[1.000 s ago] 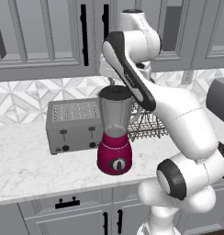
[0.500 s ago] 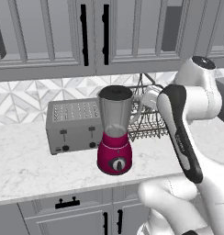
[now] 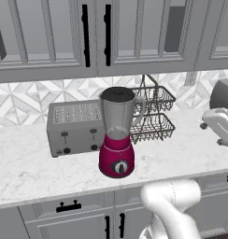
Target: Close the lid blender by securely placing the lid on top.
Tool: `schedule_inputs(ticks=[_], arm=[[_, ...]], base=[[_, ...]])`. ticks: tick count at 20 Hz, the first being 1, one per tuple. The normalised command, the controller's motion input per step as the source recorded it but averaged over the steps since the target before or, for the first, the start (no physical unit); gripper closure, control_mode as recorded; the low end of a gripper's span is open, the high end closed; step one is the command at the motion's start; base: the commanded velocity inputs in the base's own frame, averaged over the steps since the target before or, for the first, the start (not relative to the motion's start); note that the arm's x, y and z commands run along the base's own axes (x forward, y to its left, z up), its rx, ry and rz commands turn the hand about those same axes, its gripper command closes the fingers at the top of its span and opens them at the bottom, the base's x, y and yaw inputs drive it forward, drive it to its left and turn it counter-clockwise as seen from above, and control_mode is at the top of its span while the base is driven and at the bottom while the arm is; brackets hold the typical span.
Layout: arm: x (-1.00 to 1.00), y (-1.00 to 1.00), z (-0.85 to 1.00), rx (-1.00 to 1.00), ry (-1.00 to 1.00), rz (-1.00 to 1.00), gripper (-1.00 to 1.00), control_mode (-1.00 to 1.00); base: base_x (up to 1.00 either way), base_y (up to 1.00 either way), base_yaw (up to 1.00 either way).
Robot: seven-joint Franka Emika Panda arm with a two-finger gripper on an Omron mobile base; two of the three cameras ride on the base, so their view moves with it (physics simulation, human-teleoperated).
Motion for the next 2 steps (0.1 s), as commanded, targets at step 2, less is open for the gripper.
schedule_inputs(ticks=[2], arm=[[0.0, -0.56, 0.25, 0.24, -0.14, -0.15, -1.0, -1.0]], base=[[0.0, 0.0, 0.0]])
